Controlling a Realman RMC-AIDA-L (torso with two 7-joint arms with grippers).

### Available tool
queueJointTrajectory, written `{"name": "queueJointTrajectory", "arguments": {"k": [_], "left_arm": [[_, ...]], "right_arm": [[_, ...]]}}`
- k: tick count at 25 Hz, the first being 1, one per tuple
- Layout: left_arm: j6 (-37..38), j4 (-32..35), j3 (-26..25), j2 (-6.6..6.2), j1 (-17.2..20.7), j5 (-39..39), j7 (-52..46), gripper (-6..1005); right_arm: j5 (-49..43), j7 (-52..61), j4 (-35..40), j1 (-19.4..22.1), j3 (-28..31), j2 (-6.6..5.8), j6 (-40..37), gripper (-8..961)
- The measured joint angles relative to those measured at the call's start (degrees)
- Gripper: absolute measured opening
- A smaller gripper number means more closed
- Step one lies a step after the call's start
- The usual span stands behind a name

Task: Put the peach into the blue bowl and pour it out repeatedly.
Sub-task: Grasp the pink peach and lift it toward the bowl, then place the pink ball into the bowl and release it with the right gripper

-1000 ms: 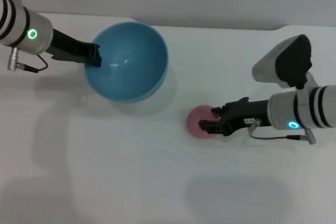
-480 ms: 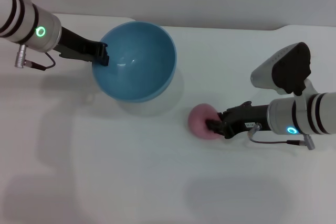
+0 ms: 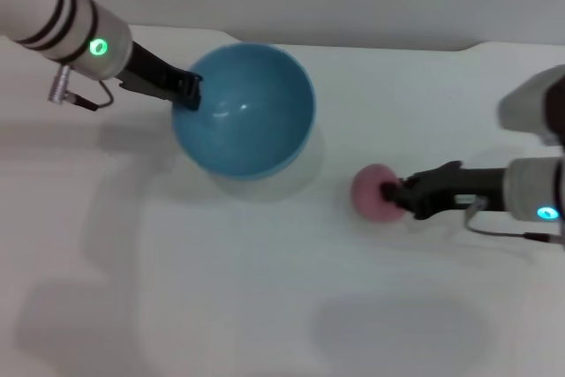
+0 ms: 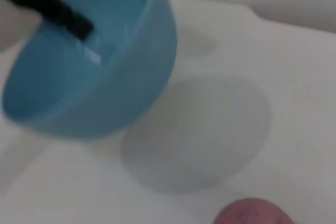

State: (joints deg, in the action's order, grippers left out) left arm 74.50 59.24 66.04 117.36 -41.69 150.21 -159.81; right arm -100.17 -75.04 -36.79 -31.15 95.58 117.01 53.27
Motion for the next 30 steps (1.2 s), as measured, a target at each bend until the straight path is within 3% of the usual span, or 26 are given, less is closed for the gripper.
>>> {"name": "queueJointTrajectory", "arguments": {"k": [7,10,14,20,30], "left_arm": [[-0.9,-4.0,10.1,0.57,-4.7,0.7,-2.6,-2],[-2.0,-6.3,13.5,0.91,-6.9,0.3,-3.6,-2],[-3.3,-9.5,17.6,1.19,-9.8,-1.3,-4.9,-2],[-4.6,-13.0,19.9,1.29,-12.1,-6.6,-5.0,-2],[-4.7,-14.3,19.6,1.13,-12.4,-7.8,-5.1,1]], "right_arm": [[-0.1,-0.3,-12.0,7.1,8.3,-1.6,5.2,83],[-0.1,-0.4,-16.9,8.5,11.6,-1.68,8.5,62],[0.2,-0.4,-22.7,8.9,14.0,-0.84,12.9,46],[-0.4,-0.5,-24.8,7.0,12.9,1.11,16.0,51],[-5.6,1.3,-23.0,5.1,6.4,1.2,16.2,74]]}}
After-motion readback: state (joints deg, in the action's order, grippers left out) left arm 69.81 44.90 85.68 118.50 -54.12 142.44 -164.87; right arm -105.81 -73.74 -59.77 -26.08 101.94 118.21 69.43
